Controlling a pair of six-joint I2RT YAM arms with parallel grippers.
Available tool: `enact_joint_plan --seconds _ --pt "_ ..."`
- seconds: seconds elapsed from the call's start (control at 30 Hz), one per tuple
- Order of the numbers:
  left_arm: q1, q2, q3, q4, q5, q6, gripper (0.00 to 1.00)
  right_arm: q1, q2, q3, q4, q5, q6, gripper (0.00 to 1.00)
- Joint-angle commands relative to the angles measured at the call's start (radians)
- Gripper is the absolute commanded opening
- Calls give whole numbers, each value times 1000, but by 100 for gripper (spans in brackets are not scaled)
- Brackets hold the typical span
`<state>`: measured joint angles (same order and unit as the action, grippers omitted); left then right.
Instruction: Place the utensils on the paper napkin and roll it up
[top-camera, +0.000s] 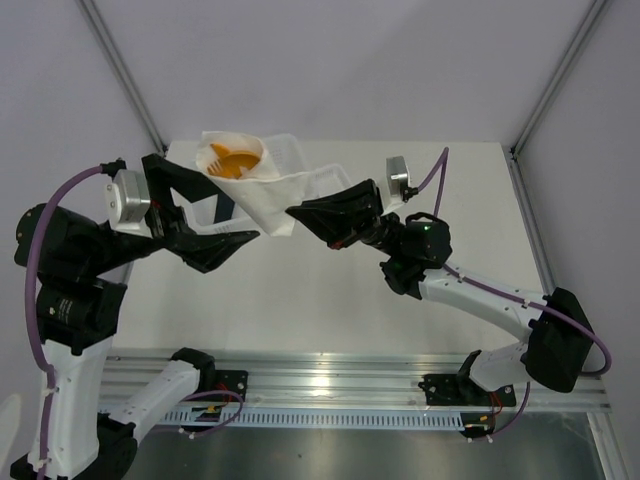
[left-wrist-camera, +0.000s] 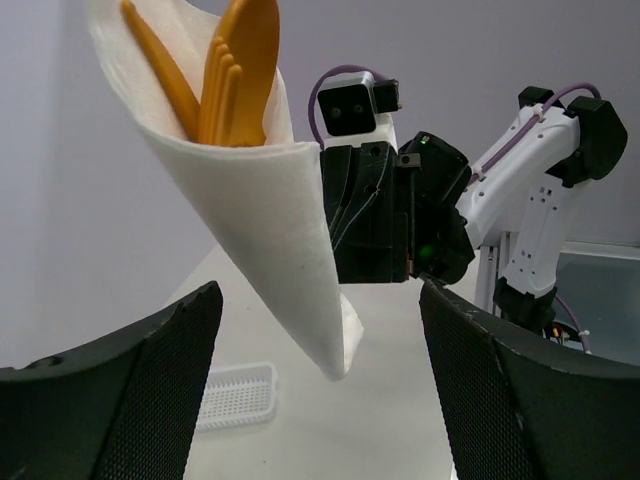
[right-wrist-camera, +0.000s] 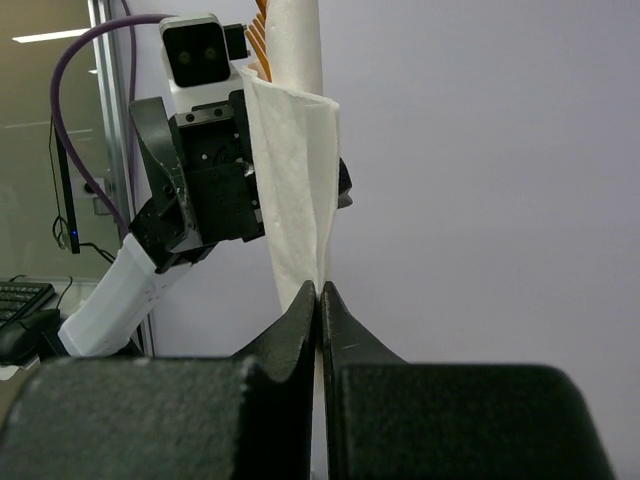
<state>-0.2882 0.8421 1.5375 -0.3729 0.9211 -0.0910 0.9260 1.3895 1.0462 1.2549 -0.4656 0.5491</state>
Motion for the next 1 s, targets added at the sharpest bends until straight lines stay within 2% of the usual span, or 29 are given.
enact_joint_plan --seconds 0.0,0.47,0.63,0.67,0.77,0.87,0.93,0.97 --pt "-8 8 15 71 15 -55 83 16 5 58 72 -13 2 0" --pt "-23 41 13 135 2 -89 70 46 63 106 106 -34 41 0" --pt "-23 46 21 163 21 -110 53 56 74 115 123 -34 48 0" --pt "-23 45 23 161 22 -110 46 57 77 118 123 -36 49 0" --pt "-25 43 19 157 27 -111 37 62 82 126 120 -41 51 0" --pt "-28 38 13 155 32 -112 21 62 89 127 117 -44 51 0" --pt "-26 32 12 144 36 -107 15 62 92 124 112 -47 52 0" --pt "-28 31 12 141 36 -96 8 62 92 123 112 -57 55 0"
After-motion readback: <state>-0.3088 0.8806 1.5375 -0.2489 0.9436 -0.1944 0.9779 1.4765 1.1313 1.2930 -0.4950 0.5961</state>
